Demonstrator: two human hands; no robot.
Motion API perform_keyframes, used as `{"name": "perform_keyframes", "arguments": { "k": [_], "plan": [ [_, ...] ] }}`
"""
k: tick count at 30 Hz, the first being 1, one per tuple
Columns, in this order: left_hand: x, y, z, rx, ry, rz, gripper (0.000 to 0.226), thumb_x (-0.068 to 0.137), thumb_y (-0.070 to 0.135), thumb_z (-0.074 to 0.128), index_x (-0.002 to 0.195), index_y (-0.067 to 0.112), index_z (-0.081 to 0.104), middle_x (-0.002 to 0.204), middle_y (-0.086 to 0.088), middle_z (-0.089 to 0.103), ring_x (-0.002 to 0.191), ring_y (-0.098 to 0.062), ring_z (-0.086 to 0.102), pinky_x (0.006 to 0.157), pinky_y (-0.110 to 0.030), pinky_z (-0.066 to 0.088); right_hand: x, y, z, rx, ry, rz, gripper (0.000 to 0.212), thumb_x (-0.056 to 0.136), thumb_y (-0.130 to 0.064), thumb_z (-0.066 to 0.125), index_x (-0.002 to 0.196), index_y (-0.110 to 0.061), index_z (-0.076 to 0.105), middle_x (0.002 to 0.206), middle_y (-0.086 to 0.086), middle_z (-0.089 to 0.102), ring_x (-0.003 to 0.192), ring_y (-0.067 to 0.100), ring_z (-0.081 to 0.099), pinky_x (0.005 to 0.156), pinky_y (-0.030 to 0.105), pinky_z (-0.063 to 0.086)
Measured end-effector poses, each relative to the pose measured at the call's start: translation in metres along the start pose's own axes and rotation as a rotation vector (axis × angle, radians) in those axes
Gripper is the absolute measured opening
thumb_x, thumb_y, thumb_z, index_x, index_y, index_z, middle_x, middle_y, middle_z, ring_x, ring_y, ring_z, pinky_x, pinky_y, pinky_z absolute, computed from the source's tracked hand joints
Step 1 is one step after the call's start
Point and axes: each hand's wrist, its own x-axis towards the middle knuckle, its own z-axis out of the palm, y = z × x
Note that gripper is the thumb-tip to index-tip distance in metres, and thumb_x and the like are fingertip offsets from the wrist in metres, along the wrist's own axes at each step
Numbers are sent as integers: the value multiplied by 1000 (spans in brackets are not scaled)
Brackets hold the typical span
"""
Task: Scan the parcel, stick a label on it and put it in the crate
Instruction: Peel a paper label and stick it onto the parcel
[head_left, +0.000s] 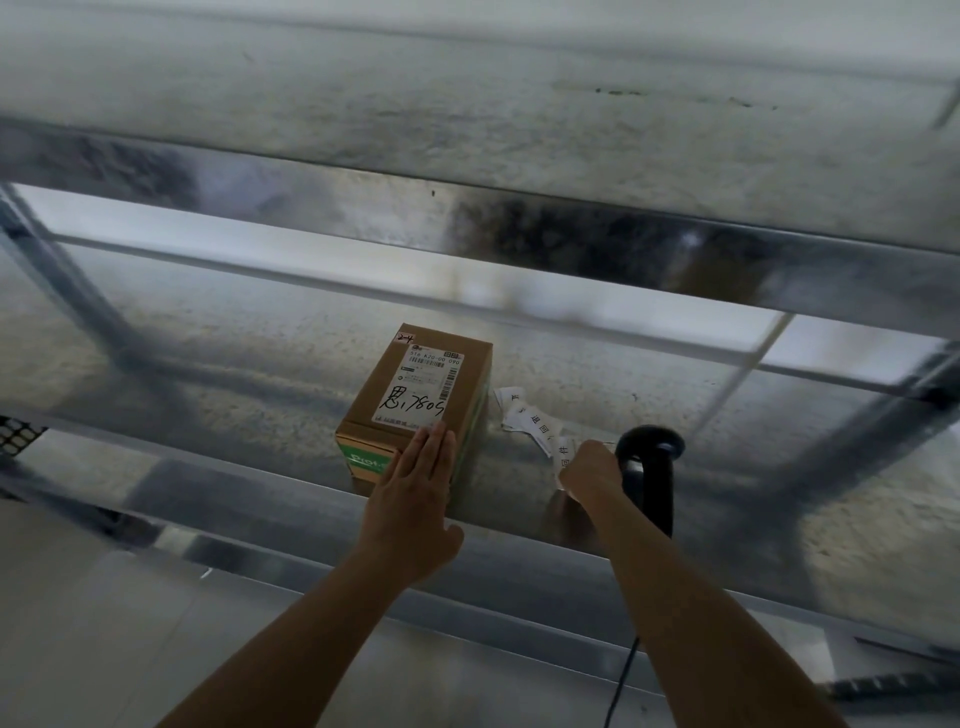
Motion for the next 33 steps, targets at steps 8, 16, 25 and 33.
{"name": "perform_keyframes", "arguments": {
  "k": [8, 16, 25, 33],
  "plan": [
    [0, 0, 2, -4, 18, 2, 94, 83, 34, 55, 145, 13, -12, 157, -2, -12, 136, -12, -21, 111, -31, -9, -6, -4, 4, 35, 64, 40, 51, 77, -7, 69, 119, 2, 42, 121, 23, 57, 112, 36, 58, 84, 37, 52],
    [0, 1, 5, -12, 30, -8, 96, 81, 33, 58, 146, 13, -9, 158, -2, -9, 143, -18, -12, 113, -33, -6, -8, 1, 6, -95, 82, -106, 38, 80, -9, 66, 116, 2, 58, 116, 17, 60, 105, 30, 61, 78, 28, 52],
    [1, 2, 4, 40, 30, -20, 94, 82, 35, 56, 146, 12, -10, 158, -4, -9, 144, -20, -9, 110, -33, -8, -69, 41, 56, -371, 289, -426, 65, 61, -65, 59, 97, -11, 66, 91, 5, 66, 80, 21, 62, 68, 36, 51],
    [18, 12, -14, -117, 44, -122, 63, 80, 30, 62, 134, 13, 36, 142, -3, 39, 128, -23, 38, 107, -43, 36, -84, 57, 41, -465, 422, -788, 46, 35, -26, 88, 78, -19, 72, 76, 0, 69, 65, 15, 64, 57, 30, 54]
  ]
}}
